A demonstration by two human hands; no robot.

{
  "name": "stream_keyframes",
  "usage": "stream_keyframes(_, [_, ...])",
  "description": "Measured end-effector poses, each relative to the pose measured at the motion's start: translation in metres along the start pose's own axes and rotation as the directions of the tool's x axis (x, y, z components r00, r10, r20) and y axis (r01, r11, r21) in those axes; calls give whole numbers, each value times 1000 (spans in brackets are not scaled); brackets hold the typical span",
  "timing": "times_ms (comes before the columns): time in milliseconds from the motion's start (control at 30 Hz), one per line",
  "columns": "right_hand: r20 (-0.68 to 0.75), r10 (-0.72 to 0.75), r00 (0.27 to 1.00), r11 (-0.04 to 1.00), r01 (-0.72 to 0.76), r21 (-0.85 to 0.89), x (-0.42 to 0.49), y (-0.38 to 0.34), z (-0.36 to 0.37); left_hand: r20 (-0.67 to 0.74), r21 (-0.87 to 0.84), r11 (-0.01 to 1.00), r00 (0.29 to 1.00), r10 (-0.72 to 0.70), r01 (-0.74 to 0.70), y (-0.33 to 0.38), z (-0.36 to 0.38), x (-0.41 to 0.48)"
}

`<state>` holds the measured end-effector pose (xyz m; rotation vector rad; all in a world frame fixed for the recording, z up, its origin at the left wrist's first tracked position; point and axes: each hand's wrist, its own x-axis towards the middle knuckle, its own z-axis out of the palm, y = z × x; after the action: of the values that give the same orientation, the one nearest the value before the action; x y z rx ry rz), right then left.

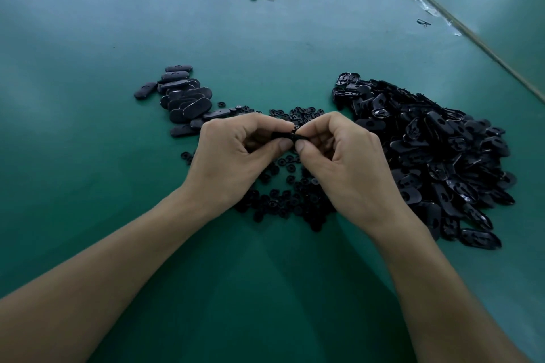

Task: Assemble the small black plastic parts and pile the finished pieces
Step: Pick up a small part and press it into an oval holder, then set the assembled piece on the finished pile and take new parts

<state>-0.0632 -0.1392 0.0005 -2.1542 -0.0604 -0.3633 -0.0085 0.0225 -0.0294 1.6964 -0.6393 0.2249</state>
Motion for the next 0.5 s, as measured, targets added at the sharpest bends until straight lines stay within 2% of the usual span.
stream_keyframes(300, [-6, -26, 1000, 1000, 26, -6, 0, -3, -4, -52, 81, 997, 998, 21, -17, 4, 0, -2])
stream_keyframes(400, [-86, -41, 995, 985, 26, -170, 2, 0, -10, -88, 110, 994, 995, 37, -27, 5, 1, -2])
stream_keyframes(500, [-162, 34, 986, 895, -102, -434, 4, 10, -21, -183, 80, 997, 983, 30, -16, 6, -2, 1])
